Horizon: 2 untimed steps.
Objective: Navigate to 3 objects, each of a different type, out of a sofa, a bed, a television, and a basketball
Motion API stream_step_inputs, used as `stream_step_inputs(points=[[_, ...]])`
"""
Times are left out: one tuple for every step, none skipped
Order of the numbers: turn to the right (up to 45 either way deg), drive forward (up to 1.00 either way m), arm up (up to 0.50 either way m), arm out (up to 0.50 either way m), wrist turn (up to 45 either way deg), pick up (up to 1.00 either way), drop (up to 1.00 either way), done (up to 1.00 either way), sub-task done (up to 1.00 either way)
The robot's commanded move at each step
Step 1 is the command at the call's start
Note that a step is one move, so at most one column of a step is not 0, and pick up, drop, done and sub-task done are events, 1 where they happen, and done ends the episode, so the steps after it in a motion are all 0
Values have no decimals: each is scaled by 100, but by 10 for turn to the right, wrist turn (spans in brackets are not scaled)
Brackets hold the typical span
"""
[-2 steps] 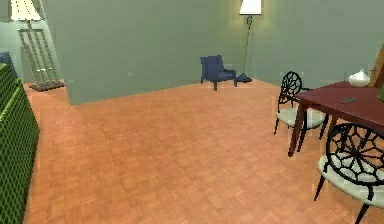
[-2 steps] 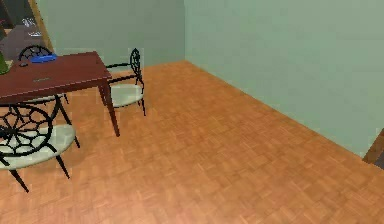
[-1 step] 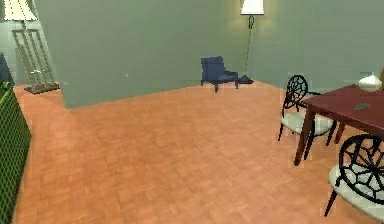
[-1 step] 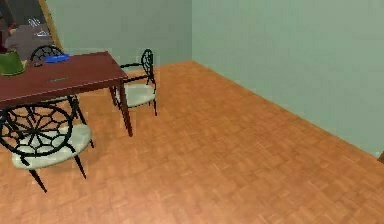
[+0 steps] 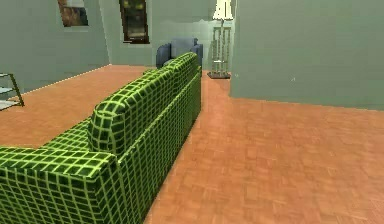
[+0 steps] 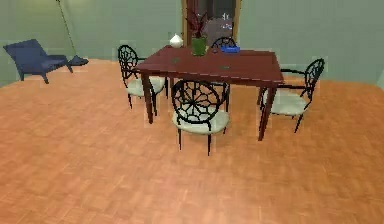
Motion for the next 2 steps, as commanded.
stream_step_inputs(points=[[-150,0,0,0,0,0,0,0,0],[0,0,0,0,0,0,0,0,100]])
